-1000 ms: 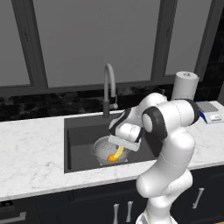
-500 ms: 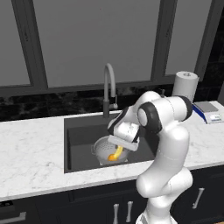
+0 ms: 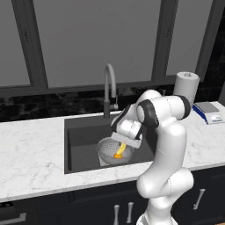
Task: Put the colander in the sink, put the banana, orange in the colander, and turn on the sink faucet and pour water over the colander.
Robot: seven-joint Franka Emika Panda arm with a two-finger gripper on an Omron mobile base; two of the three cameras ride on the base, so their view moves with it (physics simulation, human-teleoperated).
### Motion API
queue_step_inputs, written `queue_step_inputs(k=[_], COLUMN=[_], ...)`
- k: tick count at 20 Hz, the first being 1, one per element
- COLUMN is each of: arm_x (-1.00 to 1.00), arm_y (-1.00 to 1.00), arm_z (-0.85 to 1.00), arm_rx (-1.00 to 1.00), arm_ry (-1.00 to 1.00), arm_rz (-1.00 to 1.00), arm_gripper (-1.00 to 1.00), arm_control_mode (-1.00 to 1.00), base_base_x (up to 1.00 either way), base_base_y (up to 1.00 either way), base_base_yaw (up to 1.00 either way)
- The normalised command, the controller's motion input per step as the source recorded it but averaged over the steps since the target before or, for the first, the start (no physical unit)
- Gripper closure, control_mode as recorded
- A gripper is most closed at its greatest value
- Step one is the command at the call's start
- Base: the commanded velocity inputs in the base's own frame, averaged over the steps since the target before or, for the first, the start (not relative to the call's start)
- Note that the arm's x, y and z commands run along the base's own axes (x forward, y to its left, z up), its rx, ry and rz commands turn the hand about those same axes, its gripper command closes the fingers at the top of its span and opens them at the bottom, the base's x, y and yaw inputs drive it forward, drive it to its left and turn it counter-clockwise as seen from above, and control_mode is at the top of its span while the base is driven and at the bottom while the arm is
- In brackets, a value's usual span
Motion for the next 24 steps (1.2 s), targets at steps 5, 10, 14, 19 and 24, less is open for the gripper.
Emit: queue_step_inputs(k=[5, 10, 14, 19, 24], arm_x=[0.01, 0.0, -0.03, -0.13, -0.18], arm_y=[0.17, 0.17, 0.01, -0.02, -0.07], arm_z=[0.0, 0.01, 0.11, 0.27, 0.5], arm_rx=[0.0, -0.02, -0.04, -0.03, -0.01], arm_ry=[0.0, 0.0, 0.0, 0.0, 0.0], arm_rz=[0.0, 0.0, 0.0, 0.0, 0.0], arm_gripper=[-1.0, -1.0, -1.0, -1.0, -1.0], arm_control_mode=[-1.0, -1.0, -1.0, -1.0, -1.0], base_base_x=[0.0, 0.0, 0.0, 0.0, 0.0], base_base_y=[0.0, 0.0, 0.0, 0.0, 0.0], base_base_yaw=[0.0, 0.0, 0.0, 0.0, 0.0])
